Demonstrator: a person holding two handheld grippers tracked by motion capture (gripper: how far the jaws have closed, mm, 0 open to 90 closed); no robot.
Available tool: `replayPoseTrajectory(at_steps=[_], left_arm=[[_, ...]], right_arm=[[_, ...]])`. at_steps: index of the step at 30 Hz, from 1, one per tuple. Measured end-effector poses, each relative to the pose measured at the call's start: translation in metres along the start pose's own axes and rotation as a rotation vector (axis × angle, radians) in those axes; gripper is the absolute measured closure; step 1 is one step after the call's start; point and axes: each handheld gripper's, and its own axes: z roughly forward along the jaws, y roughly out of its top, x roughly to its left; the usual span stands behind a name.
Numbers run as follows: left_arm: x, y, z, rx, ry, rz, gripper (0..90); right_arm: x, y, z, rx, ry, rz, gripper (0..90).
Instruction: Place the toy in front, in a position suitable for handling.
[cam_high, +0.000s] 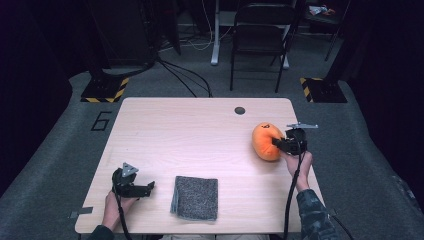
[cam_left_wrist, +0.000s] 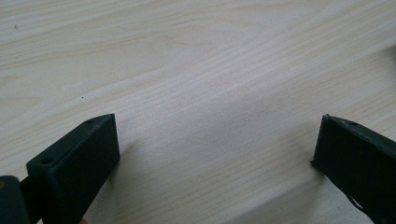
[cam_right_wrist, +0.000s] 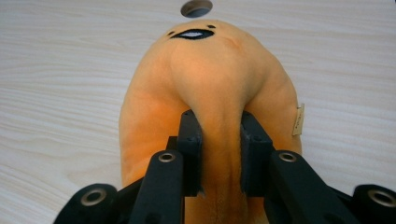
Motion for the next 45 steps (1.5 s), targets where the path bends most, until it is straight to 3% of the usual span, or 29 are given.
replayPoseTrajectory(at_steps=[5,12,13,18,31,45], left_arm=[[0.0,0.0,0.0,0.0,0.0,0.0,0.0],[0.0,0.0,0.0,0.0,0.0,0.001,0.0],[0.0,0.0,0.0,0.0,0.0,0.0,0.0],[0.0,0.0,0.0,0.0,0.0,0.0,0.0],[0.0,0.0,0.0,-0.001,0.0,0.002,0.0],[0.0,-0.001,0.001,-0.018,0.005,-0.002,0.0]], right_arm=[[0.003,0.004,-0.005,-0.025,0.023,-0.025,74.6],[0.02,0.012,-0.011,-0.043,0.074,-0.091,74.6],[0.026,0.015,-0.012,-0.043,0.087,-0.126,74.6],[0.042,0.02,-0.012,-0.046,0.138,-0.194,74.6],[0.085,0.027,-0.005,-0.039,0.252,-0.344,74.5],[0.112,0.029,0.004,-0.022,0.332,-0.464,74.5]])
